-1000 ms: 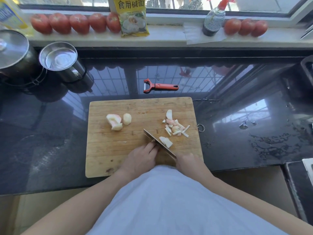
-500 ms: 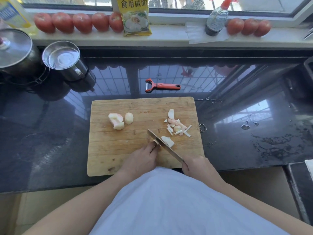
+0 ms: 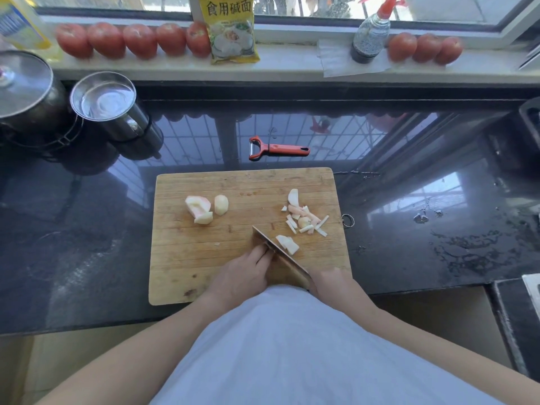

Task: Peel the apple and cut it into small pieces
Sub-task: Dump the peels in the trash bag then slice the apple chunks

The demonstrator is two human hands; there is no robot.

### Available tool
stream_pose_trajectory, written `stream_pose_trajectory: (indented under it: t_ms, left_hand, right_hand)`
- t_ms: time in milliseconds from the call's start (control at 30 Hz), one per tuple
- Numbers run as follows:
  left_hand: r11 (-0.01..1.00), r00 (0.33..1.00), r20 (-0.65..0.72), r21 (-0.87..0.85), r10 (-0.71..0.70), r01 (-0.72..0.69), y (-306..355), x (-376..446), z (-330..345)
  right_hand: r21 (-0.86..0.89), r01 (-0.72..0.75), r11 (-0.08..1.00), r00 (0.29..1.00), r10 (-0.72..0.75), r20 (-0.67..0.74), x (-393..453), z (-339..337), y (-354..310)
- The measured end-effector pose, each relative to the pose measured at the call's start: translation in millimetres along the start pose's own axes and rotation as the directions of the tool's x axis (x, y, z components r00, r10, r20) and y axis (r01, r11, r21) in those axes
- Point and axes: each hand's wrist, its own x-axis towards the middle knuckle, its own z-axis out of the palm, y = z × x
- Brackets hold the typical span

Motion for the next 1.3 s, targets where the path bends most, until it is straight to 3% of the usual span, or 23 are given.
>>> stream_pose_trajectory:
  t_ms: [300,533,733,833,1033,1100,1300]
  left_hand:
    - [0.998,0.996,0.089,0.065,0.006,-0.012,8,-9,-12]
    - [0.983,0.999,0.042,0.183,0.012,-0.019,7,-8,-10]
    - [0.998,0.998,0.048,0.051,-0.027,0.024,3,-10,-6]
    - [0.997,0.998,0.052,0.073,-0.026,0.022,3,-10,-7]
    - [0.999,0.991,0.123,-0.005,-0.052,0.053,1,-7,-4]
    - [0.999,0.992,0.120,-0.003,-0.044,0.044,1,-6,-4]
    - [0.999,0.996,0.083,0.002,-0.036,0.036,6,-10,-9]
  right_hand:
    - [0.201,0.095,0.975,0.966,-0.041,-0.255,-7,-8,4]
    - [0.045,0.010,0.999,0.998,-0.007,-0.064,-18,-4,9]
    - [0.045,0.023,0.999,0.996,-0.019,-0.082,-28,-7,16]
    - [0.056,0.041,0.998,0.996,-0.036,-0.087,-37,-7,22]
    - [-0.064,0.056,0.996,0.992,-0.062,-0.108,-5,3,5]
    - [-0.049,0.043,0.998,0.998,-0.045,-0.042,10,5,-7]
    - [0.136,0.141,0.981,0.971,-0.110,-0.212,16,-1,-17]
